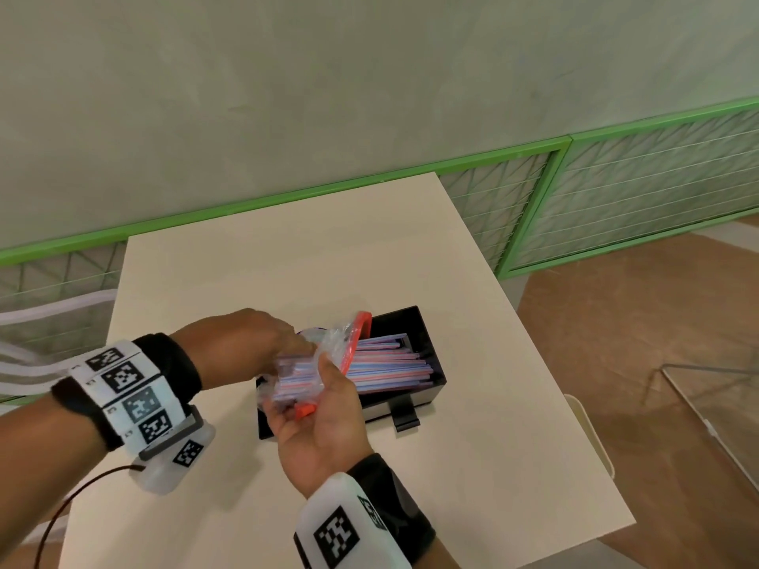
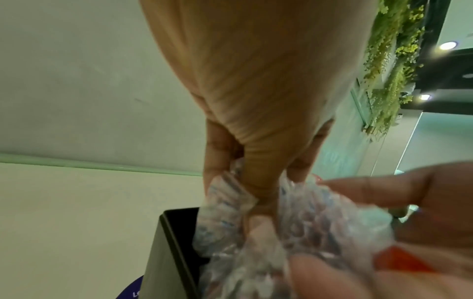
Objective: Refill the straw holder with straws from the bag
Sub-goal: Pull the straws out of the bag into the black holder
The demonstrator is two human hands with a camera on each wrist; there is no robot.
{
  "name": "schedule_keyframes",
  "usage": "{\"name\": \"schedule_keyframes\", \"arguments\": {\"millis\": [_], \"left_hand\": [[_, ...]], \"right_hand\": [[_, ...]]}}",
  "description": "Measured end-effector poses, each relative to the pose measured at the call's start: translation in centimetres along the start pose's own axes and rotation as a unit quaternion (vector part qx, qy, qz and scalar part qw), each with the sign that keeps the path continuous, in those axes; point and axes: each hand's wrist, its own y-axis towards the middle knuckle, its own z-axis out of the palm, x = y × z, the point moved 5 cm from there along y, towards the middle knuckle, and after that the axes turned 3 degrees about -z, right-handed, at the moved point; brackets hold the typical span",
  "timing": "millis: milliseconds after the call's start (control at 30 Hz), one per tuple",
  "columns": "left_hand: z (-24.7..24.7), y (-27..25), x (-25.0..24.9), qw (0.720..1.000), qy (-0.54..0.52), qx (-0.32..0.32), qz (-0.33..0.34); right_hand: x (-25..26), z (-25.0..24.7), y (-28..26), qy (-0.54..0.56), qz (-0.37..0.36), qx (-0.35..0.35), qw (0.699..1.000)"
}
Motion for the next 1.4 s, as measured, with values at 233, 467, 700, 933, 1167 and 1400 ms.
{"name": "schedule_keyframes", "arguments": {"millis": [233,467,700,933,1167,1400], "left_hand": [[-0.3,-0.9,-0.3,0.986,0.066,-0.154,-0.014],[1.8,-1.7,0.7,0.989,-0.133,-0.058,-0.031],[1.8,-2.9,0.5,0.968,-0.223,-0.073,-0.087],[3.1,-2.5,-1.0,0.938,-0.272,-0.156,-0.150],[0.9,-5.2,2.5,0.921,-0.336,-0.141,-0.139],[1.4,-4.8,1.2,0.915,-0.326,-0.177,-0.160]], "right_hand": [[-1.8,0.0,-0.7,-0.110,0.048,0.008,0.993],[-1.0,-1.4,-1.5,-0.203,0.062,0.007,0.977],[0.3,-3.0,-2.6,-0.307,0.042,0.019,0.951],[-0.8,-2.4,-3.8,-0.249,0.039,0.032,0.967],[-1.2,-2.4,-3.0,-0.232,0.032,0.054,0.971],[-0.8,-2.6,-2.9,-0.326,-0.060,0.007,0.944]]}}
